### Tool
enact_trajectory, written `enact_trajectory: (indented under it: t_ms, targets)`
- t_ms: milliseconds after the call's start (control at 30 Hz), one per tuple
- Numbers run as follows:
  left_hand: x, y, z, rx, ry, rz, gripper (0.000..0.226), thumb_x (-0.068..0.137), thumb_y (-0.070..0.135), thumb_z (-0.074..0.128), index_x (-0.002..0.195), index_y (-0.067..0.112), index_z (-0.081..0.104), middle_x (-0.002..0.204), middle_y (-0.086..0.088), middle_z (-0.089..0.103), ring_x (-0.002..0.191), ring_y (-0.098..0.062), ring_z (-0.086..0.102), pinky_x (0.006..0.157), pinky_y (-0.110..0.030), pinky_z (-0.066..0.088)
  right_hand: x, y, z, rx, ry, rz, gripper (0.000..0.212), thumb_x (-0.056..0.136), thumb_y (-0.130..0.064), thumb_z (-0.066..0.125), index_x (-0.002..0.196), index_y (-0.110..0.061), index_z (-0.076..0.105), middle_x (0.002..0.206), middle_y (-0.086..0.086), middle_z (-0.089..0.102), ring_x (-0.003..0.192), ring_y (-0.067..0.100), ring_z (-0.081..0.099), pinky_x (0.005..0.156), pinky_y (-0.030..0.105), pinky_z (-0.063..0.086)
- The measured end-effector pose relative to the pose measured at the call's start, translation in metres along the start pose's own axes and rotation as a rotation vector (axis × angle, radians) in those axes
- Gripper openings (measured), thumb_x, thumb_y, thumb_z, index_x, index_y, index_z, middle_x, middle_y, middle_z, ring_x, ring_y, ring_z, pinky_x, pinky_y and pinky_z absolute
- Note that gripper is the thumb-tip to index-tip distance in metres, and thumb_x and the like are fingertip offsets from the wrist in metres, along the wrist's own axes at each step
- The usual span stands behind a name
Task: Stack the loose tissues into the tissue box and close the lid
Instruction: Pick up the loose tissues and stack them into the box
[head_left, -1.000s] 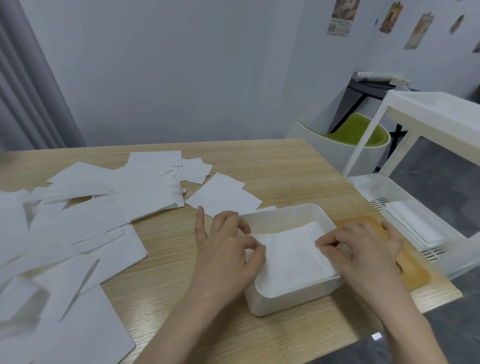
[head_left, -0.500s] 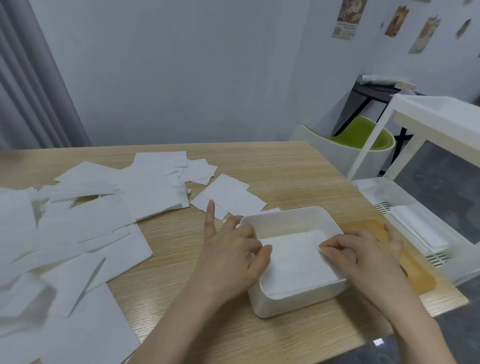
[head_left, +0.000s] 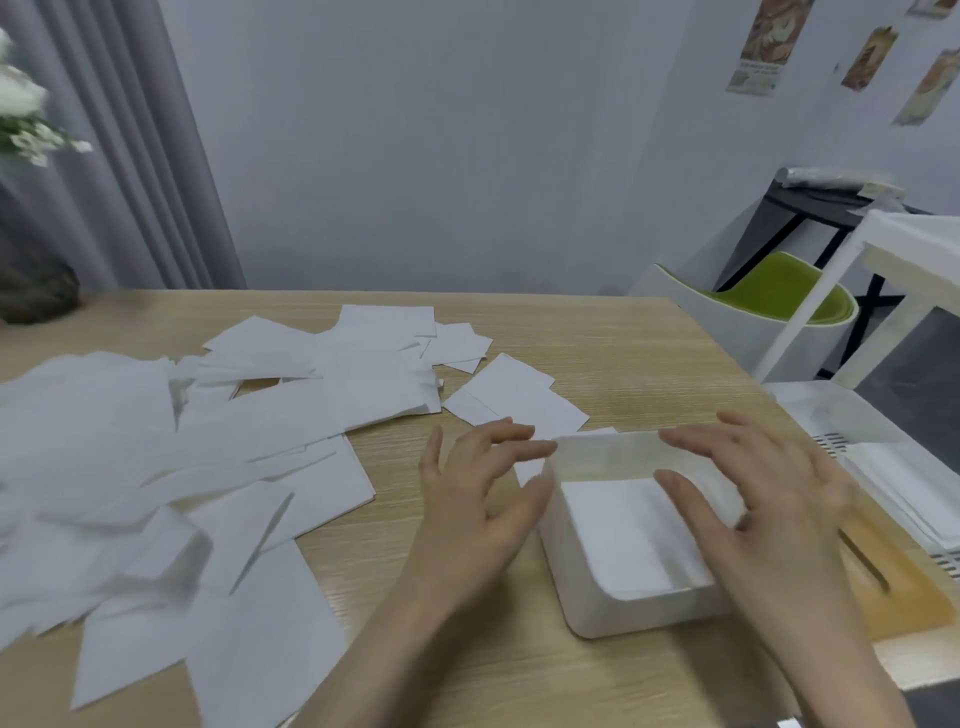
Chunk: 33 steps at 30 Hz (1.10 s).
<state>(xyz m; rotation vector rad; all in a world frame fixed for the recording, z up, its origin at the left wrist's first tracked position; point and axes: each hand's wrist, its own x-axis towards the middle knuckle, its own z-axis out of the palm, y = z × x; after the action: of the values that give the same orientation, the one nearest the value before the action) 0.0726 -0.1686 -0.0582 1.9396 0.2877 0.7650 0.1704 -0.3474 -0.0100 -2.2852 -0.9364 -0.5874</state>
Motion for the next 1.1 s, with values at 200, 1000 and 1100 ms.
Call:
enact_trajectory:
  t_ms: [200, 1000, 1100]
  targets:
    - [-0.019, -0.016, -0.055, 0.108, 0.120, -0.062, 0.021, 0.080, 0.048, 0.055, 0.099, 0.049, 0.066, 0.121, 0.031, 0.053, 0.119, 0.018, 0.041, 0.108, -0.058, 0.033, -0.002, -0.052, 0.032, 0.296, -0.074, -0.065, 0.023, 0.083, -0.029, 0.062, 0.105, -0.031, 0.067, 0.110, -0.028, 0.057, 0.118, -0.003, 0.043, 0.099, 0.013, 0.029]
    - [-0.107, -0.081, -0.245, 0.296, 0.599, -0.243, 0.037, 0.089, 0.003, 0.064, 0.106, 0.035, 0.067, 0.118, 0.010, 0.062, 0.112, 0.007, 0.053, 0.084, -0.003, 0.038, -0.032, -0.212, 0.163, 0.549, -0.472, -0.291, 0.041, 0.080, -0.040, 0.063, 0.120, -0.032, 0.060, 0.112, -0.019, 0.055, 0.116, 0.002, 0.042, 0.098, 0.031, 0.039]
    - [-0.108, -0.091, -0.249, 0.308, 0.642, -0.235, 0.029, 0.084, 0.023, 0.059, 0.105, 0.042, 0.063, 0.117, 0.015, 0.060, 0.113, 0.004, 0.053, 0.101, -0.029, 0.044, -0.035, -0.223, 0.177, 0.516, -0.543, -0.328, 0.057, 0.077, -0.047, 0.062, 0.131, -0.033, 0.052, 0.120, -0.016, 0.051, 0.119, 0.003, 0.037, 0.098, 0.027, 0.034]
